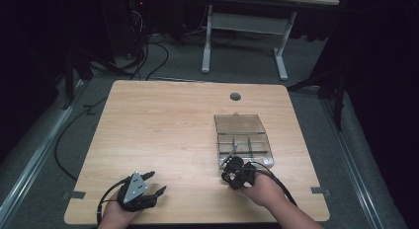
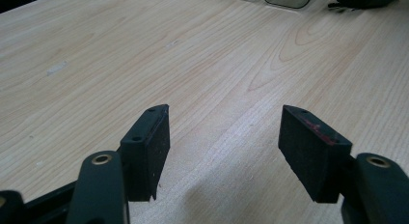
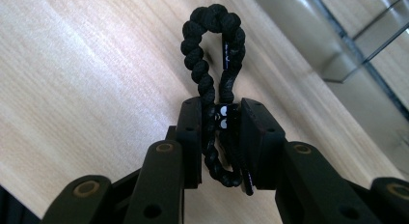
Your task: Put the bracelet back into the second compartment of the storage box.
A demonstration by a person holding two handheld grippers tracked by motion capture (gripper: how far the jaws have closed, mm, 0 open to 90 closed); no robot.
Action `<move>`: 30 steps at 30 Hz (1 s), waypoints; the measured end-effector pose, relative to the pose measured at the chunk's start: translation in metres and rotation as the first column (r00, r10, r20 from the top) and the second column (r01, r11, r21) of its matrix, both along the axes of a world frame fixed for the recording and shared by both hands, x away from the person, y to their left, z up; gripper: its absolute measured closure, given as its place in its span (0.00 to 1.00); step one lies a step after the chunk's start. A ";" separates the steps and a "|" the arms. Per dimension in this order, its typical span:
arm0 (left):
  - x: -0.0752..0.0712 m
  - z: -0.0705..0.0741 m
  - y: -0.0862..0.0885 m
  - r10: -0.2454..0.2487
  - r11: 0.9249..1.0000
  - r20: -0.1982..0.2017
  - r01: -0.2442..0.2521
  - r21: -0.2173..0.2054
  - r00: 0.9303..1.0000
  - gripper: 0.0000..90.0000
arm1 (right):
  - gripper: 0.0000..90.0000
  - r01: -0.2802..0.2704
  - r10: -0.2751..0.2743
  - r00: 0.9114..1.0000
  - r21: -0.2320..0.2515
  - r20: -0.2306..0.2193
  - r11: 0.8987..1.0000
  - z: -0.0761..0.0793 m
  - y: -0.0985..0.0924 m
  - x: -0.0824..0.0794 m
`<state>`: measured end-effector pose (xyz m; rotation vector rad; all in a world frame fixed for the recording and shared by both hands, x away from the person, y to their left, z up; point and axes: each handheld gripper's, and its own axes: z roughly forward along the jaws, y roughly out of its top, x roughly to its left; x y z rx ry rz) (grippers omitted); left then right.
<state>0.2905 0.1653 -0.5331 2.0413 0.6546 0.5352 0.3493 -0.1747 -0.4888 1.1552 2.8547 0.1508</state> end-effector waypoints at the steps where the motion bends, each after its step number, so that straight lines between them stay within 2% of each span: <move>1: 0.000 0.000 0.000 0.000 1.000 0.000 0.000 0.000 1.000 0.40 | 0.79 -0.001 0.001 1.000 -0.002 -0.002 1.000 0.001 0.000 -0.001; 7: 0.000 0.000 0.000 -0.001 1.000 0.000 0.001 0.002 1.000 0.40 | 0.79 -0.009 0.009 1.000 0.000 0.001 1.000 0.013 -0.011 -0.003; 12: 0.000 0.000 -0.001 -0.001 1.000 -0.001 0.001 0.005 1.000 0.40 | 0.79 0.007 -0.007 1.000 0.011 0.007 1.000 0.028 -0.024 -0.002; 16: 0.000 0.000 -0.001 -0.002 1.000 0.000 0.002 0.006 1.000 0.40 | 0.79 0.051 -0.051 0.999 0.021 0.005 0.999 0.039 -0.031 0.000; 27: 0.000 0.000 -0.001 -0.008 1.000 -0.002 0.008 0.009 1.000 0.40 | 0.79 0.062 -0.063 0.997 0.021 0.034 0.998 0.067 -0.041 0.023; 30: 0.000 0.000 -0.001 -0.010 1.000 -0.003 0.010 0.008 1.000 0.40 | 0.79 0.076 -0.076 0.997 0.018 0.030 0.997 0.070 -0.041 0.030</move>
